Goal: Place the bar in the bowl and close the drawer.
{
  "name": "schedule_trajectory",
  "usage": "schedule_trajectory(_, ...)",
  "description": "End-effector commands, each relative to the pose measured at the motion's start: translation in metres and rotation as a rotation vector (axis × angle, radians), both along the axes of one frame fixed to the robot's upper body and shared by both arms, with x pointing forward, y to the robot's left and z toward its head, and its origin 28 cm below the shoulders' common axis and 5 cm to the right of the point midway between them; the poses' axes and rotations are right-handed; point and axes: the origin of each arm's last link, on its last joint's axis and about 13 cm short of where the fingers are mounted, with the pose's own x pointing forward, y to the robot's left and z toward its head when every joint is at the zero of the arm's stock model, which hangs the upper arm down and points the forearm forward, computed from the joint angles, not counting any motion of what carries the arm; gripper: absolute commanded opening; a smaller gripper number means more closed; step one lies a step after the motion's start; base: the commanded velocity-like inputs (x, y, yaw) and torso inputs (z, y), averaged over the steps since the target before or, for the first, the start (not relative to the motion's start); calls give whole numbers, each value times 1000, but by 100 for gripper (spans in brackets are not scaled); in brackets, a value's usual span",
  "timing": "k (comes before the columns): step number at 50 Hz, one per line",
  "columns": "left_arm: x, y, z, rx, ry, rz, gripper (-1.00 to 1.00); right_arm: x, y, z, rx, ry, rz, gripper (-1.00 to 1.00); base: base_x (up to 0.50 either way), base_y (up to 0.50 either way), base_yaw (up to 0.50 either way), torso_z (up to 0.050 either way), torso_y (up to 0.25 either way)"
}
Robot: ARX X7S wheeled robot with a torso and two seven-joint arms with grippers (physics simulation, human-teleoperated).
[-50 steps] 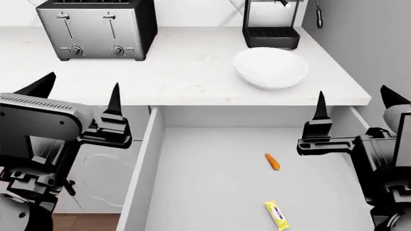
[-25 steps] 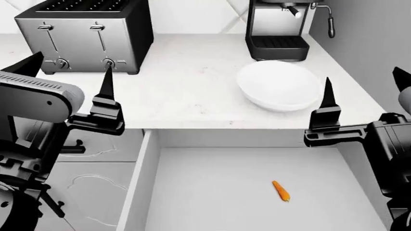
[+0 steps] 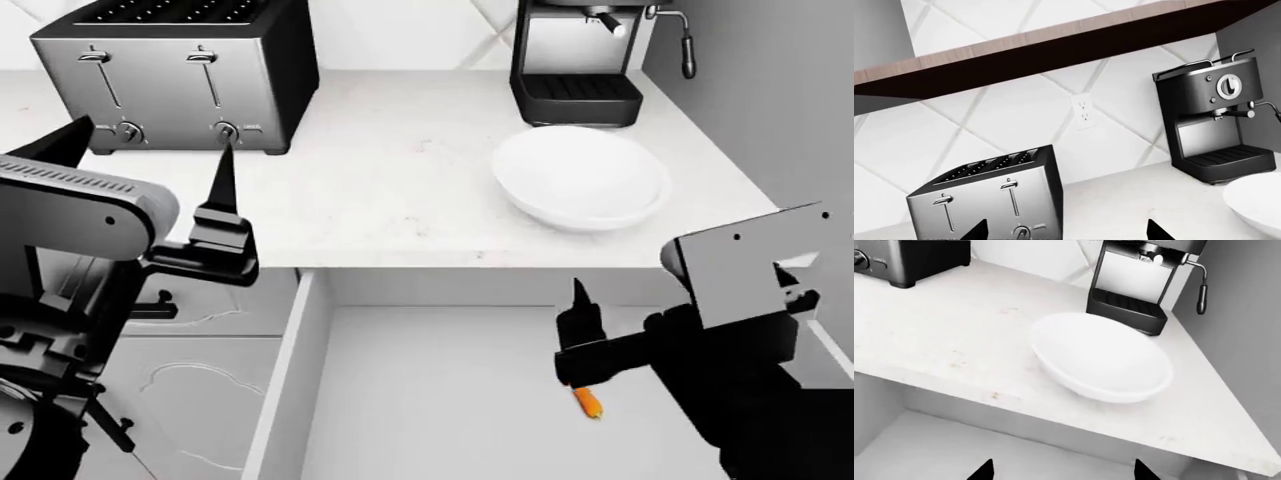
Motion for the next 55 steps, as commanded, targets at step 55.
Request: schedule_trajectory(55,0,2,-19,-26,41,-4,100,-25,2,-104,31,580,-11,100,0,0,0,0,0)
